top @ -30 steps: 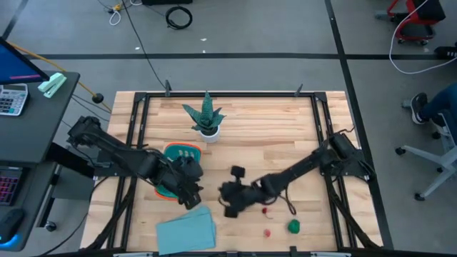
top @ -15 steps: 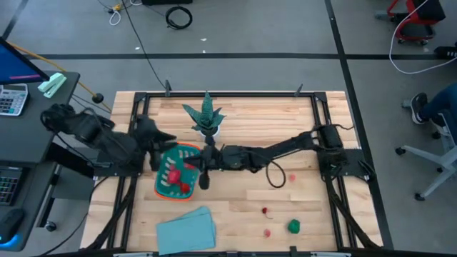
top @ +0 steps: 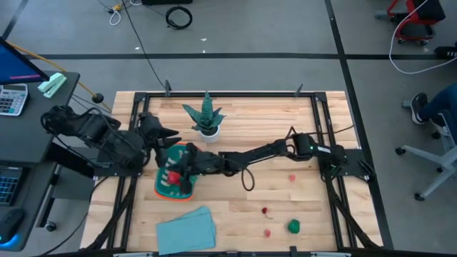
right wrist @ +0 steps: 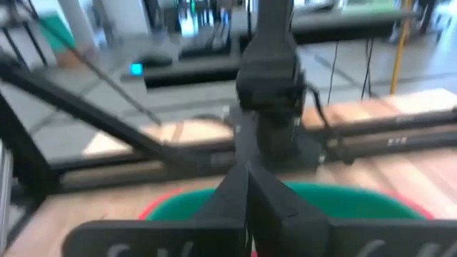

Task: Pick and placing Produce into tupperware
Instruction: Put the red strawberry into the blue basket, then put the red cherry into the blue basket

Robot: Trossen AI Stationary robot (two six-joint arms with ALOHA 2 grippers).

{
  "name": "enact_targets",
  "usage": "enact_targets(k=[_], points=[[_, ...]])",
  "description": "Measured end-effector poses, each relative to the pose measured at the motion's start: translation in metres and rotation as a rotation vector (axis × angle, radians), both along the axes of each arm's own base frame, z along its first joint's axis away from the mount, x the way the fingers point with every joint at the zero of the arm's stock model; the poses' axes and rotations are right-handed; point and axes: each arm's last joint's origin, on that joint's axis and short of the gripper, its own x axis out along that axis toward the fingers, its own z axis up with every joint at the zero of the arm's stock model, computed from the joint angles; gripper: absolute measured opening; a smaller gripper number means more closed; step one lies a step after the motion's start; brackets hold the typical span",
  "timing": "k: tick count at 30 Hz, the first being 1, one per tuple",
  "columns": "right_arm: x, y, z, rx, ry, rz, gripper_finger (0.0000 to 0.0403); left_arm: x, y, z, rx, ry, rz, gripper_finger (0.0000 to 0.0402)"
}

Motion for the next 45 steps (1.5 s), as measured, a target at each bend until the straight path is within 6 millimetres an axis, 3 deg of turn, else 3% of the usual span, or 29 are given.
enact_targets(k=[7,10,13,18,22,28,33,37,41,45], points=[[0.001,-0.001,0.005,-0.064,0.169,0.012,0.0087,0.003,-0.001,-0.002,0.0,0.008,0.0,0.011],[-0.005,0.0,0.022,-0.064,0.175,0.014,0.012,0.002,-0.003,-0.001,-0.011,0.002,-0.003,0.0113],[-0.022,0.004,0.051,-0.061,0.246,0.049,0.0141,0.003,-0.004,-0.003,0.008,0.015,-0.019,0.0116],[-0.082,0.022,0.099,0.063,0.566,0.13,0.0152,0.014,-0.01,-0.019,0.034,0.12,-0.112,0.0126],[-0.142,0.054,0.134,0.113,0.781,0.15,0.015,0.039,-0.021,-0.034,0.063,0.179,-0.133,0.0143],[-0.219,0.121,0.162,0.023,0.761,0.1,0.0149,0.1,-0.048,-0.061,0.222,0.198,-0.294,0.0173],[-0.274,0.173,0.156,-0.045,0.614,-0.059,0.0147,0.145,-0.064,-0.101,0.242,0.261,-0.376,0.0193],[-0.312,0.2,0.14,-0.11,0.483,-0.161,0.0146,0.176,-0.076,-0.145,0.176,0.345,-0.481,0.0201],[-0.336,0.212,0.118,-0.167,0.384,-0.229,0.0146,0.206,-0.089,-0.185,0.173,0.306,-0.501,0.02],[-0.348,0.212,0.108,-0.199,0.341,-0.25,0.0144,0.232,-0.101,-0.214,0.148,0.191,-0.523,0.0198]])
